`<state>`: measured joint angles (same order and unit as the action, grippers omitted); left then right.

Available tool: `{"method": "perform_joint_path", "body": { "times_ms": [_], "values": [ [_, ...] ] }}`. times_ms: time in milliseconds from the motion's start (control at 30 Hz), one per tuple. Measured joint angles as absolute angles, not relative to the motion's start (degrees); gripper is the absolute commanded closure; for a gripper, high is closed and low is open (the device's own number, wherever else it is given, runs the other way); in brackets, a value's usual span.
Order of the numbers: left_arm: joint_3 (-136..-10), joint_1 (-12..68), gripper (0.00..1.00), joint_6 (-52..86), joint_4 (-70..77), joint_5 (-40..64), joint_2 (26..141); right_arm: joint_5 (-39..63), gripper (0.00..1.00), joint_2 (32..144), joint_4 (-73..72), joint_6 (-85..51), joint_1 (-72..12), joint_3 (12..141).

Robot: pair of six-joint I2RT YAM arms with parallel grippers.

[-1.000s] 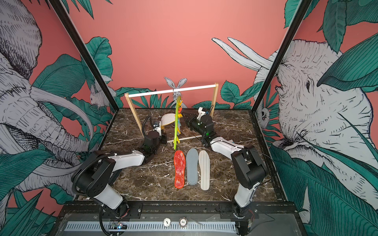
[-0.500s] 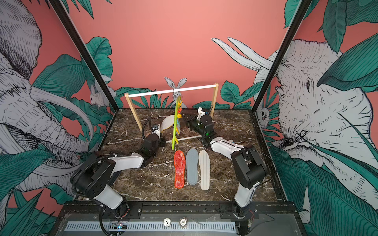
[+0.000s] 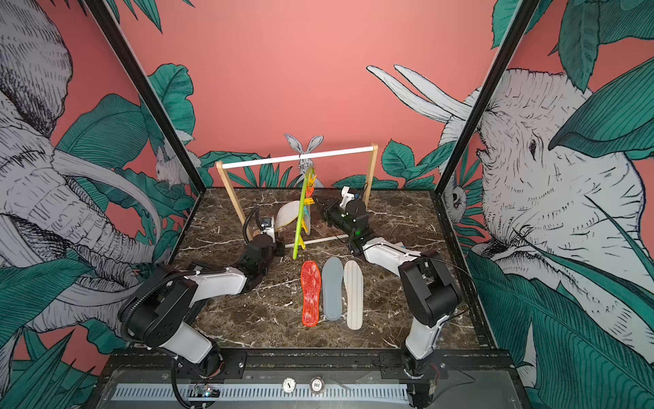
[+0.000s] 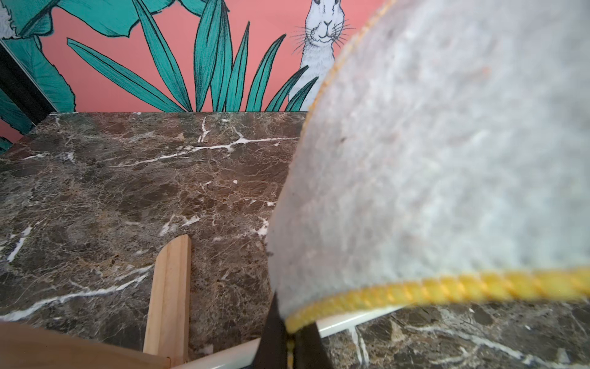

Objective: Take the shoe insoles off the hanger
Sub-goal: Open the clamp at the hanger.

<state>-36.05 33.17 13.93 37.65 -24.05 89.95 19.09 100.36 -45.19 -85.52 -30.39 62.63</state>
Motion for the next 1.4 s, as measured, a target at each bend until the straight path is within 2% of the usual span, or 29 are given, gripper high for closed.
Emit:
{"method": "perform_joint_path", "body": {
  "times_ms": [567,733,1067,1267,1400],
  "values": [
    [-33.8,33.2,1.0,14.6,37.6,-26.0,89.0,19.1,0.85,100.5,-45.6,-85.6,-30.4,62.6],
    [-33.4,33.2,1.0,15.0,37.6,-26.2,88.5,19.1,0.78,100.5,-45.6,-85.6,-30.6,62.6],
    [-32.8,33.2,1.0,15.0,37.6,-26.2,88.0,19.1,0.56,100.5,-46.0,-85.7,-30.7,62.1],
    [-32.6,33.2,1.0,15.0,37.6,-26.2,87.2,18.9,0.38,100.4,-46.1,-85.4,-30.7,60.1],
    [-32.4,33.2,1.0,15.0,37.6,-26.2,86.3,18.8,0.31,100.4,-46.0,-85.1,-30.7,58.2]
  ]
}}
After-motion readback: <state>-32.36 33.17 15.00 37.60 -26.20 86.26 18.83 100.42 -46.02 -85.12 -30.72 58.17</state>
